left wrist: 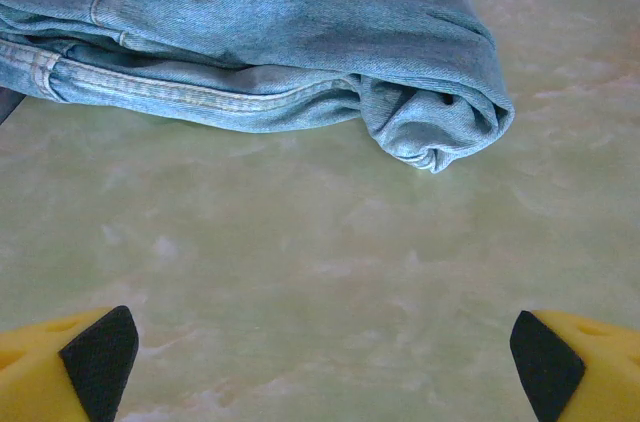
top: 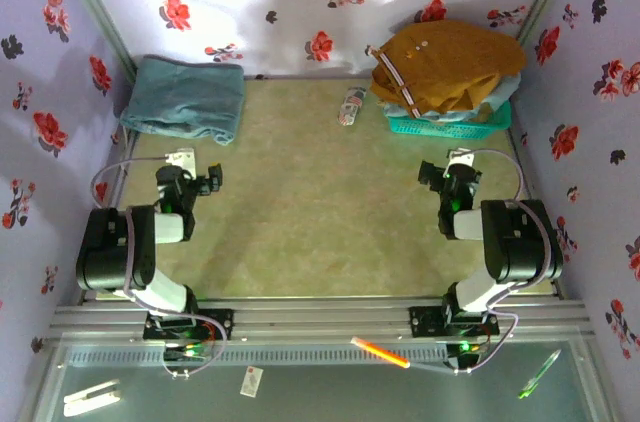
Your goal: Fold and stack the trousers
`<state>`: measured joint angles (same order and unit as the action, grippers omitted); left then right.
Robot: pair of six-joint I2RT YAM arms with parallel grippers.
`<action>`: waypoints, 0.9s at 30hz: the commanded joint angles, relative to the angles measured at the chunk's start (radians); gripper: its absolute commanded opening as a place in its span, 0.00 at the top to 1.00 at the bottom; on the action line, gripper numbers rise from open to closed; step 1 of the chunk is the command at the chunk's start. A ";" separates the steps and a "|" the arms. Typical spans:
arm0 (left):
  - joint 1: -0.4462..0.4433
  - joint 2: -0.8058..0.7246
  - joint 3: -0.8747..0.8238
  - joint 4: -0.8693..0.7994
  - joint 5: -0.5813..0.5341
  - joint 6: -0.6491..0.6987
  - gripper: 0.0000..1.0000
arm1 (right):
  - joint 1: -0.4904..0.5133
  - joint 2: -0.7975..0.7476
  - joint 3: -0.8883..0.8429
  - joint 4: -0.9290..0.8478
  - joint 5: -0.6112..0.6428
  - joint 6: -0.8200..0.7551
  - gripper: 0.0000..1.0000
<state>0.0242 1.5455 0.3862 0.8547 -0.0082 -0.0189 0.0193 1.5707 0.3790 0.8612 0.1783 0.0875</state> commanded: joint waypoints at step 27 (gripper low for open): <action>-0.014 -0.005 0.016 0.009 -0.041 0.017 0.00 | -0.004 -0.014 0.016 0.009 -0.010 -0.002 0.01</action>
<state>0.0216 1.5455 0.3862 0.8547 -0.0216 -0.0185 0.0193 1.5707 0.3790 0.8612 0.1783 0.0875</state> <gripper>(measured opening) 0.994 0.992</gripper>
